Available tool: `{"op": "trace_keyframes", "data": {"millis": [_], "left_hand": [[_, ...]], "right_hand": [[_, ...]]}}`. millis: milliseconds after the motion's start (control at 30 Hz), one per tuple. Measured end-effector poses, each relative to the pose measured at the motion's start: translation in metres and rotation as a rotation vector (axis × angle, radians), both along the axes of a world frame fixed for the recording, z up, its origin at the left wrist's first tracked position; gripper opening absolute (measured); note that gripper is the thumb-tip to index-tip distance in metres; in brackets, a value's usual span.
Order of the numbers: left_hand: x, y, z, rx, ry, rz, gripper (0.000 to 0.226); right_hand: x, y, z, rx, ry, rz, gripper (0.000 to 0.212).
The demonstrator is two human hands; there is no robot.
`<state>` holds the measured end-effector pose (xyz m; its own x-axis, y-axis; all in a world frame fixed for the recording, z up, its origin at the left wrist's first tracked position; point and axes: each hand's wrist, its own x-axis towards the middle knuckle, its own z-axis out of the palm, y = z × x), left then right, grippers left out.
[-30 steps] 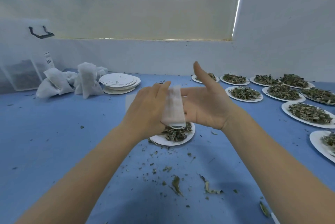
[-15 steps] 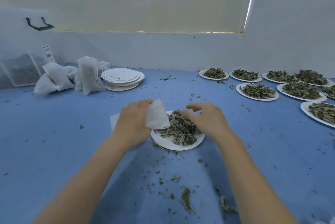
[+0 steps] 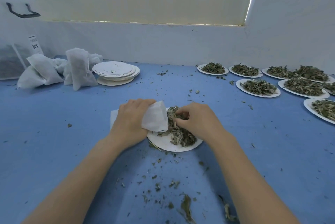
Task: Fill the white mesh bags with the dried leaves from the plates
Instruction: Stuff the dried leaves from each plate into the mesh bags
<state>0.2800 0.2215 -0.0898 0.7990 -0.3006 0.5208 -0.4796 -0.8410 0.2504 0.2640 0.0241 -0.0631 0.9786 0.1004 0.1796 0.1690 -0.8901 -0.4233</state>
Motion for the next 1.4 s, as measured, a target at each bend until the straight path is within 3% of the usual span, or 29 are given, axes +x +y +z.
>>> {"op": "trace_keyframes", "data": {"millis": [433, 733, 933, 1133, 1267, 1400], "left_hand": [[0.004, 0.003, 0.001, 0.063, -0.075, 0.010, 0.057], [0.004, -0.004, -0.001, 0.039, -0.028, -0.035, 0.064], [-0.001, -0.012, 0.002, 0.003, -0.025, -0.039, 0.055], [-0.009, -0.017, 0.010, -0.025, 0.058, -0.053, 0.075], [-0.011, -0.018, 0.012, -0.111, 0.060, -0.009, 0.061], [-0.009, -0.014, 0.010, -0.051, 0.000, 0.018, 0.053]], "right_hand": [[-0.001, -0.006, 0.011, 0.202, -0.285, 0.099, 0.014], [-0.004, 0.015, 0.005, 0.085, -0.376, 0.248, 0.013], [-0.003, 0.022, 0.002, 0.231, -0.291, 0.210, 0.028], [-0.006, 0.029, 0.002, 0.324, -0.320, 0.159, 0.024], [-0.009, 0.025, 0.008, 0.509, -0.147, 0.244, 0.024], [-0.011, 0.002, 0.018, 0.657, -0.037, 0.275, 0.024]]}}
